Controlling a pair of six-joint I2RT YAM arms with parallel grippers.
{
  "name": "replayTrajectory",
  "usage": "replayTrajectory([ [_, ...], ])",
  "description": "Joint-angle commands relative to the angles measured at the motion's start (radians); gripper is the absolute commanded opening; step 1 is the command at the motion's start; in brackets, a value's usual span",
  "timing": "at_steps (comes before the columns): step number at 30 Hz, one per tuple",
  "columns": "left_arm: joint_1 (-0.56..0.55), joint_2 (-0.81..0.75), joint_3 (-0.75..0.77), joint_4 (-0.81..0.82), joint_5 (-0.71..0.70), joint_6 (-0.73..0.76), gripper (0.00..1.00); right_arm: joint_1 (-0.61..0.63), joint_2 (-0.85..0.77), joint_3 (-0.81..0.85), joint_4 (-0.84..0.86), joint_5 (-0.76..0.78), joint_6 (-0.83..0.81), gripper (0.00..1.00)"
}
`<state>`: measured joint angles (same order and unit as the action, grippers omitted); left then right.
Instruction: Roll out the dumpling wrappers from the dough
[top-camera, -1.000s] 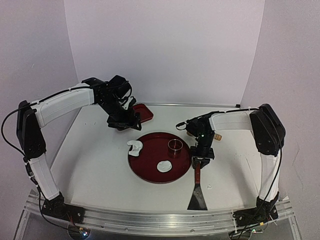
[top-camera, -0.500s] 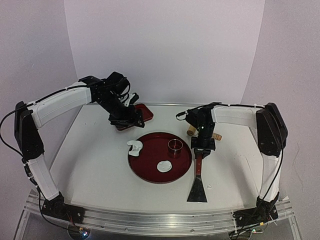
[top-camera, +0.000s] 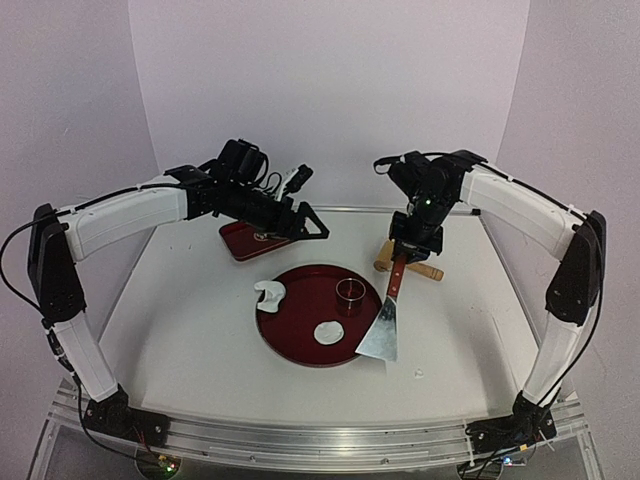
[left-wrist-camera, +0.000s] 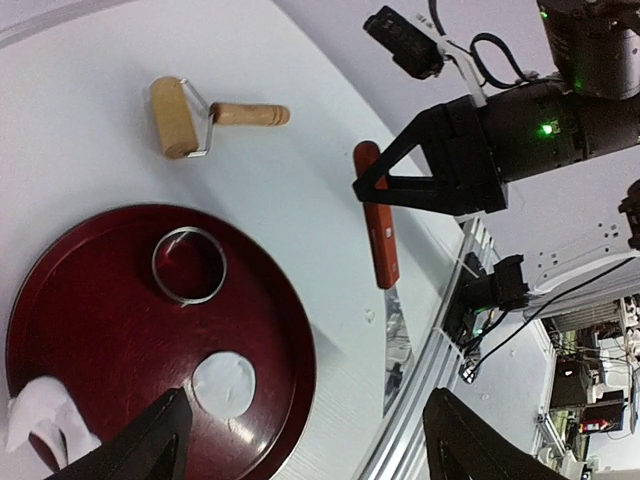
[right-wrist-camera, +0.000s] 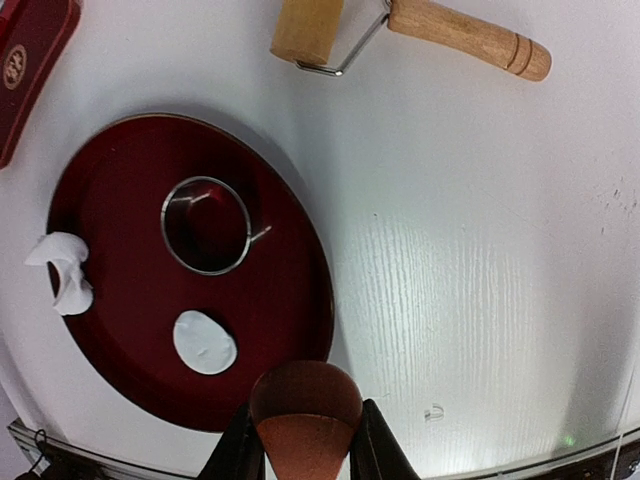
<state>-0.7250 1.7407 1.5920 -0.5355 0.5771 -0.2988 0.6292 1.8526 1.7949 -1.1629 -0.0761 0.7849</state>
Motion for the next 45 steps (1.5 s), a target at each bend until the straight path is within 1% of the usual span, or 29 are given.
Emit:
replayTrajectory([
  [1,-0.018,0.039,0.024,0.245,0.132,-0.035,0.78,-0.002,-0.039,0.122,-0.031,-0.012,0.072,0.00],
  [5,-0.049,0.147,0.123,0.246,0.211,-0.042,0.75,-0.002,-0.027,0.194,-0.030,-0.038,0.100,0.00],
  [7,-0.062,0.202,0.199,0.209,0.228,-0.031,0.74,-0.002,-0.031,0.215,-0.029,-0.034,0.114,0.00],
  [10,-0.065,0.268,0.251,0.178,0.234,-0.032,0.70,-0.002,-0.040,0.230,-0.013,-0.031,0.142,0.00],
  [20,-0.071,0.351,0.298,0.217,0.312,-0.064,0.67,-0.002,-0.077,0.197,0.129,-0.098,0.197,0.00],
  [23,-0.075,0.364,0.302,0.239,0.337,-0.078,0.64,-0.001,-0.078,0.194,0.150,-0.111,0.197,0.00],
  [26,-0.080,0.373,0.314,0.243,0.347,-0.076,0.57,-0.002,-0.078,0.186,0.158,-0.126,0.197,0.00],
  [29,-0.084,0.368,0.312,0.268,0.355,-0.076,0.56,-0.001,-0.081,0.170,0.169,-0.129,0.197,0.00],
  [30,-0.086,0.366,0.315,0.271,0.354,-0.074,0.53,-0.002,-0.082,0.169,0.171,-0.129,0.197,0.00],
  [32,-0.086,0.371,0.325,0.262,0.352,-0.074,0.41,-0.002,-0.086,0.169,0.174,-0.126,0.195,0.00],
  [36,-0.087,0.377,0.330,0.250,0.330,-0.073,0.08,-0.003,-0.092,0.166,0.176,-0.123,0.190,0.00],
  [37,-0.086,0.369,0.327,0.249,0.322,-0.071,0.03,-0.003,-0.095,0.162,0.178,-0.123,0.186,0.00],
  [39,-0.086,0.349,0.313,0.246,0.310,-0.070,0.00,-0.005,-0.100,0.153,0.191,-0.134,0.166,0.00],
  [40,-0.084,0.340,0.311,0.237,0.312,-0.068,0.00,-0.008,-0.101,0.155,0.203,-0.149,0.142,0.03],
  [41,-0.081,0.332,0.311,0.221,0.319,-0.064,0.00,-0.013,-0.100,0.161,0.211,-0.170,0.108,0.16],
  [42,-0.076,0.324,0.316,0.200,0.332,-0.062,0.00,-0.021,-0.099,0.171,0.218,-0.202,0.062,0.39],
  [44,-0.057,0.316,0.338,0.146,0.403,-0.074,0.00,-0.044,-0.105,0.186,0.222,-0.273,-0.059,0.66],
  [45,-0.045,0.315,0.353,0.122,0.444,-0.086,0.00,-0.058,-0.120,0.173,0.225,-0.314,-0.130,0.73],
])
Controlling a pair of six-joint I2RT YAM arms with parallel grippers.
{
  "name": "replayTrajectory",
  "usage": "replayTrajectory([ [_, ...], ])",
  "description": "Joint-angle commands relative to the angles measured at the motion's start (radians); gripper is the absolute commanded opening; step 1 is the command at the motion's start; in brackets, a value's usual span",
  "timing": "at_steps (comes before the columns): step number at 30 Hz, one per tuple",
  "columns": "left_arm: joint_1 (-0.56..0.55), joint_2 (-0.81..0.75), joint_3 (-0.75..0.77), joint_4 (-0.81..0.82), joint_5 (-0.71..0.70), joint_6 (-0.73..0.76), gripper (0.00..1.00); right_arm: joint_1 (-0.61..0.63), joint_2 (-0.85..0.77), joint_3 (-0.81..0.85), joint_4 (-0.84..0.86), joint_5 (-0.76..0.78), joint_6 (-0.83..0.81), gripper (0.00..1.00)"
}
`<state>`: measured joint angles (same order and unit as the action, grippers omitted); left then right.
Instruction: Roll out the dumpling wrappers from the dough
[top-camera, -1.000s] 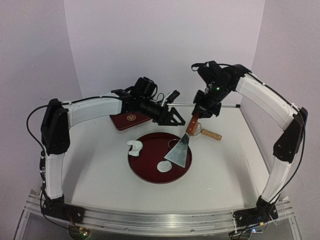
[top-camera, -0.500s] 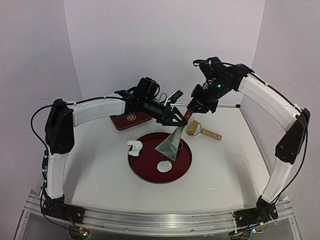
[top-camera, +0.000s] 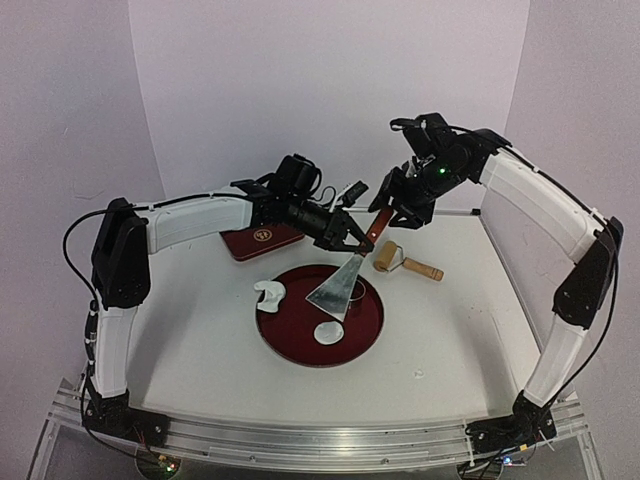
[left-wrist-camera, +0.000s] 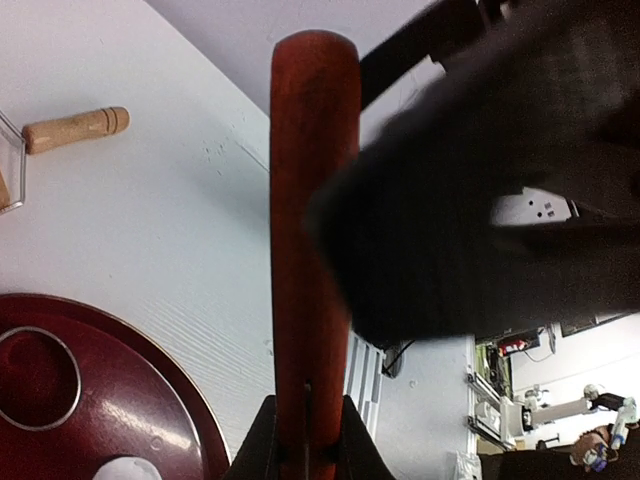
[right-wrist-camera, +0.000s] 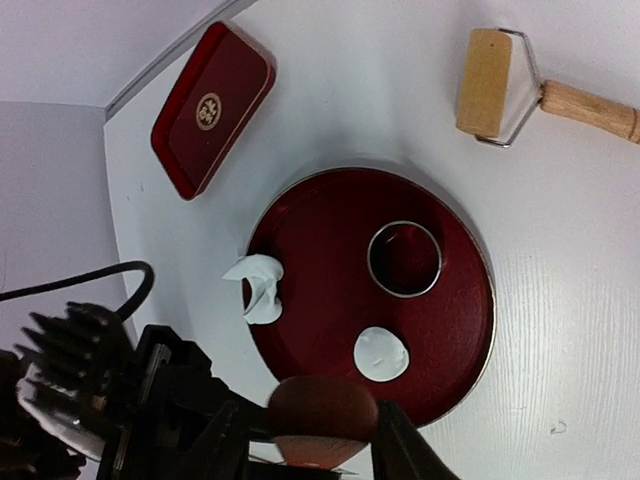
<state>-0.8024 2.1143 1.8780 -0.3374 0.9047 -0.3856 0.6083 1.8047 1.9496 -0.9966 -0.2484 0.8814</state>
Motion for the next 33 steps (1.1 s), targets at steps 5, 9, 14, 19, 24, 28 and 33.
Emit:
replayTrajectory([
  [5,0.059,-0.083,0.133,-0.236,0.270,-0.026,0.00,-0.128,-0.166,-0.137,0.124,-0.427,-0.478,0.80],
  [9,0.079,-0.096,0.136,-0.214,0.442,-0.171,0.00,-0.185,-0.187,-0.210,0.273,-0.754,-0.444,0.76],
  [14,0.080,-0.133,0.096,-0.036,0.540,-0.364,0.00,-0.185,-0.152,-0.164,0.291,-0.866,-0.445,0.76],
  [19,0.068,-0.113,0.105,0.148,0.616,-0.556,0.00,-0.184,-0.133,-0.156,0.333,-0.914,-0.414,0.74],
  [24,0.049,-0.103,0.102,0.197,0.635,-0.612,0.00,-0.185,-0.118,-0.156,0.350,-0.948,-0.399,0.71],
  [28,0.043,-0.107,0.079,0.265,0.636,-0.656,0.00,-0.184,-0.115,-0.151,0.366,-0.996,-0.374,0.59],
  [33,0.040,-0.096,0.075,0.292,0.637,-0.674,0.00,-0.185,-0.121,-0.175,0.373,-1.031,-0.362,0.41],
])
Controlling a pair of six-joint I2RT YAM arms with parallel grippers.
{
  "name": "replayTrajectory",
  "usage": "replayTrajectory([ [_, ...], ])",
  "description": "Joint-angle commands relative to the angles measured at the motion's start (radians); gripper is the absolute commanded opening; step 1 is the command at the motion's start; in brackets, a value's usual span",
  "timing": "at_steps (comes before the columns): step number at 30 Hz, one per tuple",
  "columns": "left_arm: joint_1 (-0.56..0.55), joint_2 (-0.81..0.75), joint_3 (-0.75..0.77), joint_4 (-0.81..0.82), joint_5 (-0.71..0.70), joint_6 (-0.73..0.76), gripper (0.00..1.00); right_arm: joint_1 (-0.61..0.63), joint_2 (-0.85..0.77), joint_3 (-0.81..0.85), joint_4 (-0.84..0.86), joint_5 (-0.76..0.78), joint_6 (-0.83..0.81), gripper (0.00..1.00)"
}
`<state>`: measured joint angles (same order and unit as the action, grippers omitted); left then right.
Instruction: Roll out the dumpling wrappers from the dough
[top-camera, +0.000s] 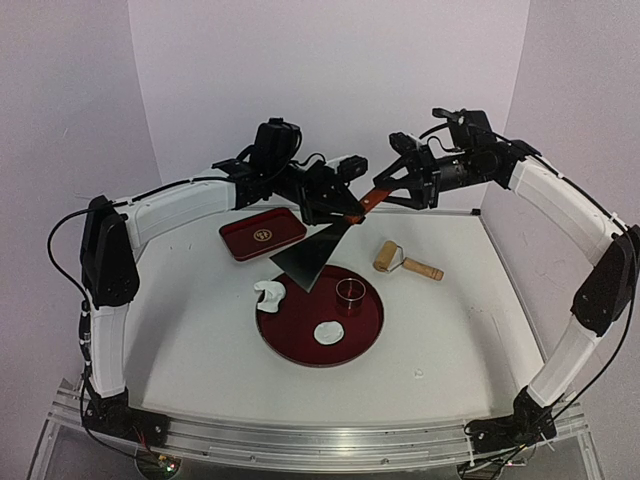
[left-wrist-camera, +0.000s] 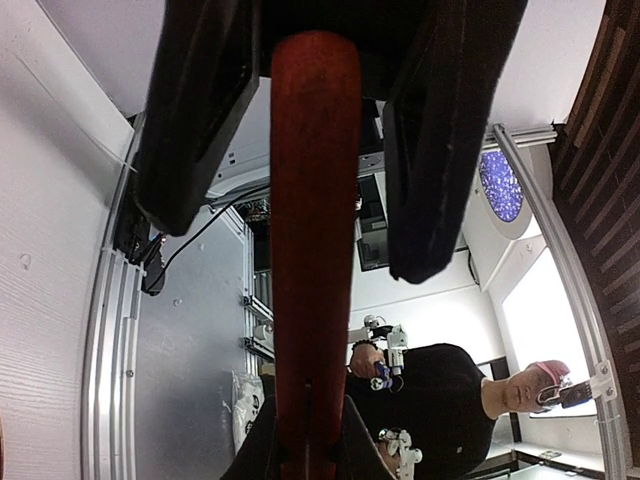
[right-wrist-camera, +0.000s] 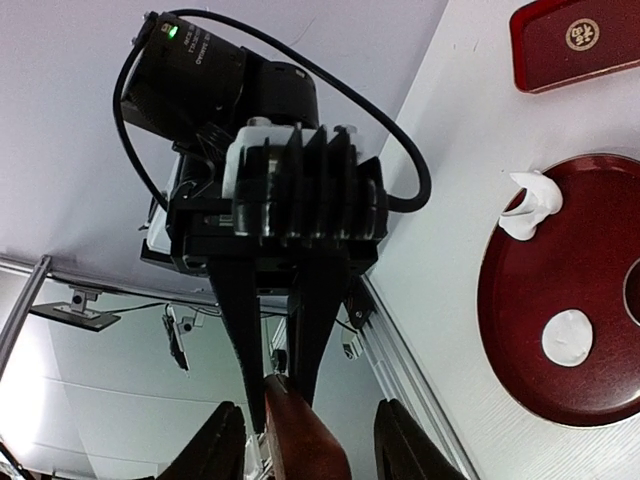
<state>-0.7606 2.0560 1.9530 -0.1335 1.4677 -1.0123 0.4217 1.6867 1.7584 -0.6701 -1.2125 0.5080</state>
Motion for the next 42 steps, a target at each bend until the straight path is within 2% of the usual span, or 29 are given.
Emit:
replayTrajectory([
  [1,-0.002,-0.035,-0.001,0.091,0.072,-0.049,0.00,0.002,-0.007,0.010,0.047,-0.069,0.014,0.38],
  [8,-0.003,-0.028,-0.012,0.106,0.061,-0.047,0.00,0.002,-0.021,-0.009,0.048,-0.075,0.025,0.09],
  [12,-0.003,-0.019,-0.005,0.119,0.059,-0.056,0.00,0.003,-0.024,-0.008,0.050,-0.069,0.033,0.00],
  [13,-0.004,-0.019,-0.005,0.120,0.057,-0.055,0.04,0.003,-0.024,-0.007,0.050,-0.065,0.033,0.00],
  [17,0.013,-0.043,-0.038,0.102,0.002,-0.020,0.39,0.002,-0.033,-0.011,0.048,-0.044,0.041,0.00],
  [20,0.043,-0.081,-0.080,0.041,-0.060,0.051,0.57,0.002,-0.063,-0.037,0.048,0.003,0.044,0.00],
  [24,0.094,-0.143,-0.133,-0.133,-0.171,0.199,0.75,0.001,-0.125,-0.102,0.048,0.105,0.042,0.00],
  [27,0.136,-0.199,-0.186,-0.285,-0.328,0.317,0.81,0.001,-0.189,-0.183,0.045,0.213,0.024,0.00],
  [33,0.153,-0.280,-0.265,-0.588,-0.694,0.487,0.81,0.000,-0.337,-0.393,0.045,0.499,-0.057,0.00],
  [37,0.152,-0.353,-0.399,-0.627,-0.917,0.468,0.77,0.001,-0.412,-0.525,0.049,0.698,-0.094,0.00],
  [42,0.153,-0.415,-0.508,-0.684,-1.154,0.435,0.75,0.001,-0.466,-0.623,0.071,0.847,-0.067,0.00],
])
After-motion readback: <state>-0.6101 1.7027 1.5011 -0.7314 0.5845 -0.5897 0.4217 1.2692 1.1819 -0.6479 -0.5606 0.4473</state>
